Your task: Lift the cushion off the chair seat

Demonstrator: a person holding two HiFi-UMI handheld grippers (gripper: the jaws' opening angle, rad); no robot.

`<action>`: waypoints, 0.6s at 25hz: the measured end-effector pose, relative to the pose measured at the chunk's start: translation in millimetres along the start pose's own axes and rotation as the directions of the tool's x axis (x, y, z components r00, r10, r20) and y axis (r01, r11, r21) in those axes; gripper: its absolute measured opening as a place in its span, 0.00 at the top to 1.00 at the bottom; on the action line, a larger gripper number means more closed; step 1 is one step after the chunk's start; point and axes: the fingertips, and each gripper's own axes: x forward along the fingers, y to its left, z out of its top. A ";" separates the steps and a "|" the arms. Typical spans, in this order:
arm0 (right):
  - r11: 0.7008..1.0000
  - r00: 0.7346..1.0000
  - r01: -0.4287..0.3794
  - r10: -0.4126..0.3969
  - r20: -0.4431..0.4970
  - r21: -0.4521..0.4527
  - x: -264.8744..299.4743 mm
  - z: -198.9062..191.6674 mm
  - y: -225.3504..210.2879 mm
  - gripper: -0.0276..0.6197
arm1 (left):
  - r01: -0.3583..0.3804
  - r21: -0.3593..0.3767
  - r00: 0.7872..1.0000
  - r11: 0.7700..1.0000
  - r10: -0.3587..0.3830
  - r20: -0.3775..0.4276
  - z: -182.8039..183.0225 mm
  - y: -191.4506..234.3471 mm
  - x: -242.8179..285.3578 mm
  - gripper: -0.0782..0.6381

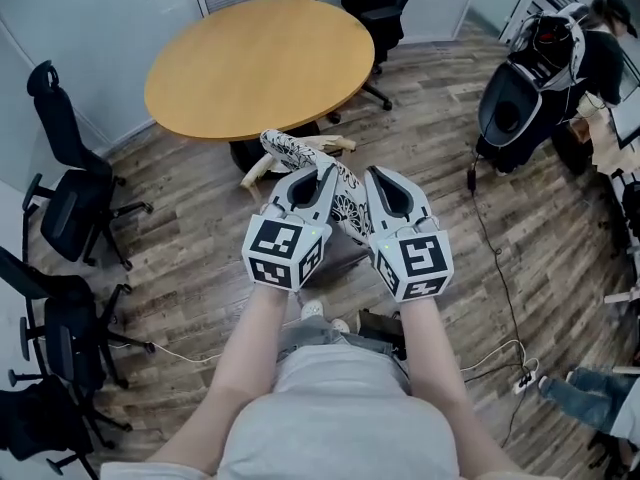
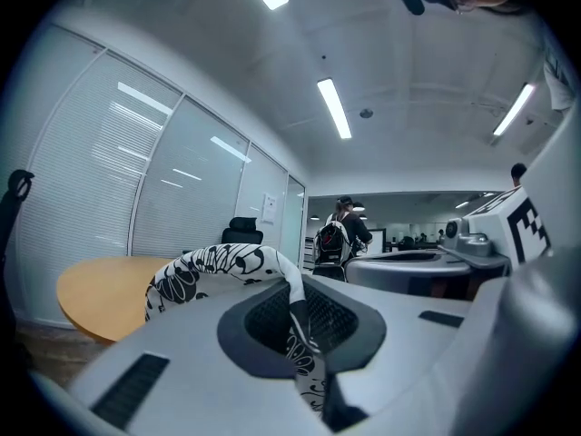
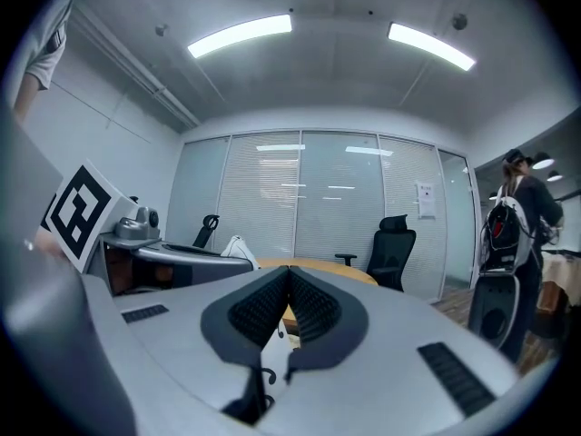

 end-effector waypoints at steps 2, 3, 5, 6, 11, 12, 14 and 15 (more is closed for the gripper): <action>1.000 1.000 0.007 -0.007 0.009 -0.001 0.2 3.6 -0.1 0.92 | -0.005 0.011 1.000 1.000 0.005 0.008 4.4 2.0 -0.7 0.87; 1.000 1.000 0.009 -0.009 0.013 -0.002 -0.1 5.1 0.0 0.92 | -0.010 0.015 1.000 1.000 0.010 0.015 7.0 3.0 -1.3 0.87; 1.000 1.000 0.010 -0.010 0.021 -0.002 -1.6 7.8 -0.2 0.92 | -0.024 0.026 0.999 0.999 0.023 0.032 13.0 4.0 -3.1 0.87; 1.000 1.000 0.010 -0.010 0.027 -0.001 -2.7 9.2 -0.8 0.92 | -0.032 0.034 0.999 0.999 0.030 0.040 16.2 3.9 -4.0 0.87; 1.000 0.999 0.010 -0.010 0.047 -0.006 -3.3 15.1 -2.3 0.92 | -0.061 0.061 0.996 0.996 0.057 0.072 29.3 4.8 -6.5 0.87; 1.000 0.999 0.007 -0.007 0.049 -0.008 -2.4 16.0 -1.2 0.92 | -0.066 0.064 0.995 0.996 0.061 0.076 30.8 5.8 -7.2 0.87; 1.000 0.998 0.000 0.001 0.056 -0.012 -1.0 18.5 2.3 0.92 | -0.075 0.072 0.994 0.995 0.069 0.083 33.3 7.6 -9.6 0.87; 1.000 0.998 -0.004 0.005 0.060 -0.015 -0.5 20.0 4.1 0.92 | -0.079 0.076 0.994 0.994 0.073 0.086 34.3 8.2 -10.8 0.87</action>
